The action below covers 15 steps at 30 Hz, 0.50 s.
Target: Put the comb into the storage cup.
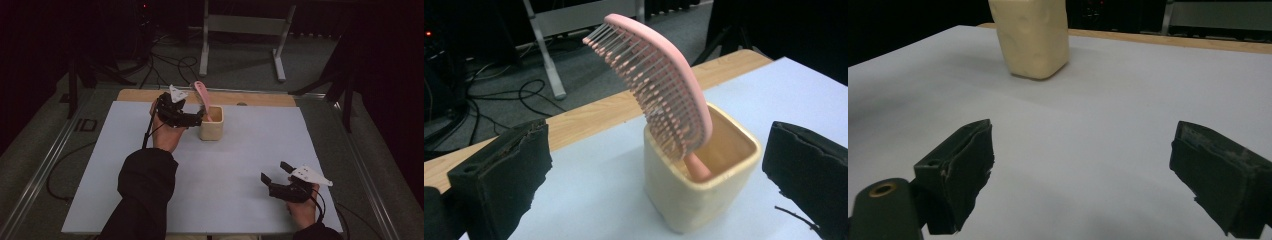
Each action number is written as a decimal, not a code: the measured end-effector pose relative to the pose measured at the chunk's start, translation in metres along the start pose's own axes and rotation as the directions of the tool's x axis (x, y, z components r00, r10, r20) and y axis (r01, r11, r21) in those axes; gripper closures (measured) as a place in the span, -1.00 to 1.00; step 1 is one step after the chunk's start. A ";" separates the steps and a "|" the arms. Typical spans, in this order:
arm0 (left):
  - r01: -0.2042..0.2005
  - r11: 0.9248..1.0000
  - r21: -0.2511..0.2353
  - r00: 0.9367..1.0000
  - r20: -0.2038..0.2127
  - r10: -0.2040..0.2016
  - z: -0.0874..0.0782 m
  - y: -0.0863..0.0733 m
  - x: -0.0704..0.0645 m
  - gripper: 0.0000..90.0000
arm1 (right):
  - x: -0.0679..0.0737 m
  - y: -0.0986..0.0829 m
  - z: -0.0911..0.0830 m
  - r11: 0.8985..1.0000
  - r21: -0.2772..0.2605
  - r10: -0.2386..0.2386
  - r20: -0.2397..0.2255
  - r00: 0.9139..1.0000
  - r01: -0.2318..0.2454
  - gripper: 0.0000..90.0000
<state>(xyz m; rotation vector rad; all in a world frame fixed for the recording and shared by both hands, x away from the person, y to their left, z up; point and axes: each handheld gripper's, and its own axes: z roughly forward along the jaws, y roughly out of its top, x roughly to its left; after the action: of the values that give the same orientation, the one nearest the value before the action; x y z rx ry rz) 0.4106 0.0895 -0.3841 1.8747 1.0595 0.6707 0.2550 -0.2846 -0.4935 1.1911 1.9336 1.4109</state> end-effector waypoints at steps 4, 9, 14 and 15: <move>-0.018 1.000 0.001 1.000 0.016 0.018 -0.012 -0.005 0.004 -1.00 | 0.001 0.000 0.001 1.000 0.002 -0.005 0.000 1.000 0.005 -0.78; -0.034 0.999 0.009 0.999 0.014 0.033 -0.023 -0.012 0.008 -1.00 | 0.001 -0.001 0.001 1.000 0.006 -0.005 0.000 1.000 0.005 -0.78; -0.064 0.998 0.017 0.998 0.026 0.063 -0.033 -0.023 0.011 -1.00 | 0.002 -0.001 0.002 1.000 0.007 -0.007 -0.003 1.000 0.007 -0.78; -0.072 0.997 0.023 0.997 0.027 0.071 -0.034 -0.025 0.011 -1.00 | 0.001 -0.001 0.002 1.000 0.006 -0.008 -0.002 1.000 0.008 -0.78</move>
<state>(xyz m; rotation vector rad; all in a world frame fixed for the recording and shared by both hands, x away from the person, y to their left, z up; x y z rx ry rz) 0.3795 0.1199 -0.3890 1.9445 0.9914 0.6758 0.2552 -0.2827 -0.4949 1.1839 1.9436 1.4033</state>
